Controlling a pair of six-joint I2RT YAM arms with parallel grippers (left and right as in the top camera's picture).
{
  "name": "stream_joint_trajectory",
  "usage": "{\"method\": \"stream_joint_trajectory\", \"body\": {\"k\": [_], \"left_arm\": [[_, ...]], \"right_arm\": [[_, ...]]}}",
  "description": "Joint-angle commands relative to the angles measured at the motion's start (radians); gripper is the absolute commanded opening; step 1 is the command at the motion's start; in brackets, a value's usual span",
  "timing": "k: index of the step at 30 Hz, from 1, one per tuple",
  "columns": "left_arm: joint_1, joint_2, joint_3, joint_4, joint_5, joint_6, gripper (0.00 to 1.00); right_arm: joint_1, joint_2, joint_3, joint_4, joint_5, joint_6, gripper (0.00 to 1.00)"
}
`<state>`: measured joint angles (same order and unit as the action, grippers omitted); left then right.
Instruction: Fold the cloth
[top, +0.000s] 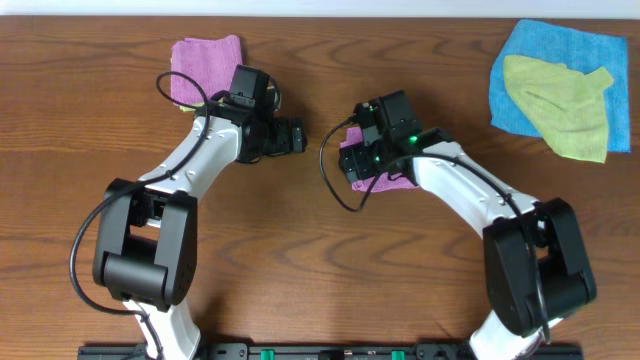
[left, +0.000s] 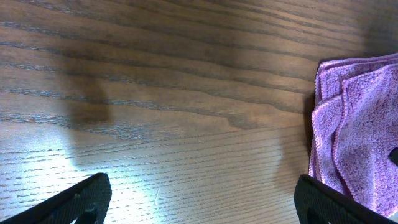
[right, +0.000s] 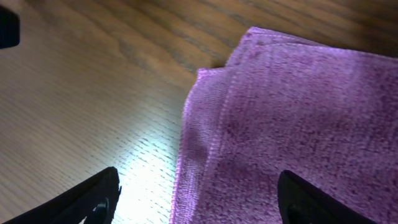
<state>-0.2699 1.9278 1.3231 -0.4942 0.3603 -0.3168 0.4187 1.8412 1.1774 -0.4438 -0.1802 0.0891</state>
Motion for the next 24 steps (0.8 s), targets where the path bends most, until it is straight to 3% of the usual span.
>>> {"method": "stream_joint_trajectory", "body": {"k": [1,5,9,19,24], "left_arm": [[0.001,-0.030,0.015,-0.002,0.006,0.003,0.95],[0.001,-0.030,0.015,0.002,0.006,0.003,0.95],[0.001,-0.030,0.015,0.009,0.006,0.003,0.95],[0.001,-0.030,0.015,0.010,0.006,0.003,0.95],[0.001,-0.030,0.015,0.016,0.006,0.003,0.95]], "right_arm": [[0.049,0.011,-0.002,0.003,0.084,-0.054,0.76],[0.092,0.018,-0.002,0.039,0.229,-0.069,0.62],[0.101,0.065,-0.002,0.097,0.357,-0.071,0.62],[0.106,0.112,-0.001,0.166,0.326,-0.035,0.62],[0.106,0.125,-0.001,0.178,0.327,-0.022,0.47]]}}
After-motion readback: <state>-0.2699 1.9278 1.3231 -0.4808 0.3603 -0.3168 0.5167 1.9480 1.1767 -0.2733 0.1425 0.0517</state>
